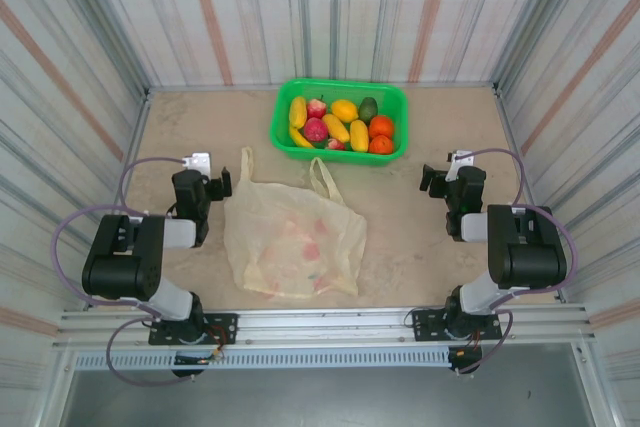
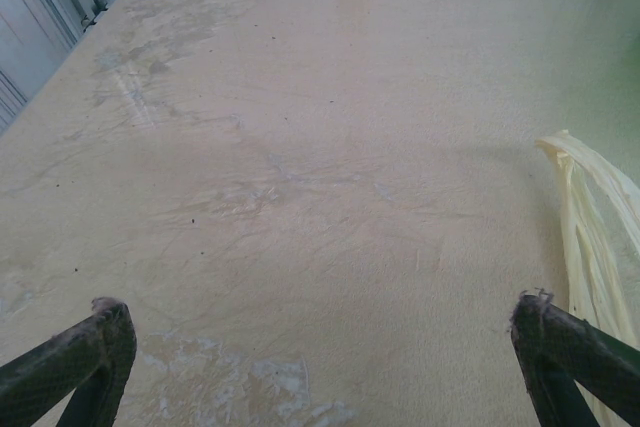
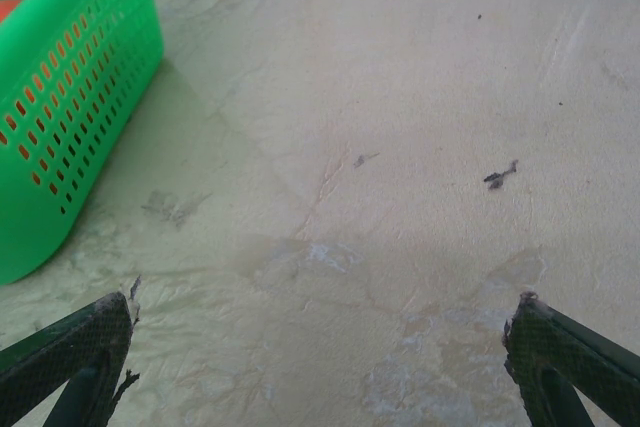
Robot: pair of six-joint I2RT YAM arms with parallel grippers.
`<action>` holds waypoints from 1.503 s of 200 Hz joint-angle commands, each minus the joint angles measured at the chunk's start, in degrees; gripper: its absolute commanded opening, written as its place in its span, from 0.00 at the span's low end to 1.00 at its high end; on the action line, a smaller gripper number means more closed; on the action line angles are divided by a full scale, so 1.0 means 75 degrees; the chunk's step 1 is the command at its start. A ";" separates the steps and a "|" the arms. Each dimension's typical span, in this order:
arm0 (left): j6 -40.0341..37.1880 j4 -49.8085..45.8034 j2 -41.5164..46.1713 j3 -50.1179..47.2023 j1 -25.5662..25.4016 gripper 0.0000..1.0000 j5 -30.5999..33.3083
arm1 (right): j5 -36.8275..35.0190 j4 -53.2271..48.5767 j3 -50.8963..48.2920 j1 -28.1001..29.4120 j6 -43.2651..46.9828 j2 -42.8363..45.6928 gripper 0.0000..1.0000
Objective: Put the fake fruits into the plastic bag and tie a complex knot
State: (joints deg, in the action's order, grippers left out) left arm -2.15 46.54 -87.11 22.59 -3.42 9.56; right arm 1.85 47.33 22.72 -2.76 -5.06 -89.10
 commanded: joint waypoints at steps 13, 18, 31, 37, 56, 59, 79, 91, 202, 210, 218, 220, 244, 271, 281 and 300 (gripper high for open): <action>-0.0094 0.0201 0.0081 -0.0059 -0.0140 0.99 0.0260 | 0.0120 -0.0052 0.0030 -0.0036 0.0015 0.0086 0.99; -0.0108 0.0220 0.0075 -0.0068 -0.0162 0.99 0.0288 | 0.0117 -0.0050 0.0039 -0.0041 0.0011 0.0081 0.99; -0.0155 0.0274 0.0069 -0.0094 -0.0217 0.99 0.0342 | 0.0120 -0.0046 0.0038 -0.0030 0.0012 0.0089 0.99; -0.0147 0.0275 0.0072 -0.0094 -0.0221 0.99 0.0343 | 0.0111 -0.0047 0.0034 -0.0038 0.0011 0.0080 0.99; -0.0147 0.0275 0.0071 -0.0094 -0.0218 0.99 0.0349 | 0.0109 -0.0047 0.0034 -0.0035 0.0010 0.0089 0.99; -0.0148 0.0275 0.0072 -0.0094 -0.0218 0.99 0.0344 | 0.0106 -0.0052 0.0034 -0.0032 0.0009 0.0079 0.99; -0.0151 0.0275 0.0066 -0.0088 -0.0224 0.98 0.0363 | 0.0129 -0.0053 0.0037 -0.0040 0.0010 0.0088 0.99; -0.0147 0.0275 0.0071 -0.0094 -0.0221 0.99 0.0363 | 0.0168 -0.0052 0.0039 -0.0067 -0.0005 0.0084 0.99; -0.0304 -0.0429 0.1063 -0.0041 -0.0562 0.99 0.1269 | -0.0477 -0.2737 0.1141 0.0324 0.0185 0.1450 0.99; -0.0376 -0.1356 0.1547 0.0277 -0.0656 0.99 0.1241 | -0.0443 -0.2830 0.1200 0.0417 0.0151 0.1863 0.99; -0.0575 -0.1490 0.1900 0.0380 -0.0732 0.99 0.1227 | -0.0533 -0.3000 0.1254 0.0570 0.0169 0.2348 0.99; -0.0632 -0.1412 0.1997 0.0376 -0.0770 0.99 0.1269 | -0.0590 -0.3101 0.1294 0.0618 0.0182 0.2448 0.99; -0.0655 -0.2012 0.2903 0.1038 -0.1059 0.99 0.1364 | -0.0990 -0.4396 0.1999 0.1193 0.0367 0.3662 0.99; -0.0530 -0.3772 0.4234 0.2068 -0.1914 0.99 0.1200 | -0.1478 -0.6004 0.2963 0.2526 -0.0114 0.4953 0.99; -0.0566 -0.4686 0.4858 0.2482 -0.2498 0.99 0.0766 | -0.1375 -0.6787 0.3457 0.3271 -0.0134 0.5300 0.99; -0.0163 -0.6679 0.5545 0.3358 -0.3987 0.99 0.1447 | -0.2597 -0.8539 0.4465 0.4969 -0.0514 0.5512 0.99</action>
State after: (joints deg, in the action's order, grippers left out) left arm -5.58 16.64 -52.16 40.84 -23.51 17.65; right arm -8.14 3.97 48.36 23.27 -4.60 -50.43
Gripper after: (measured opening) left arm 0.986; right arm 0.991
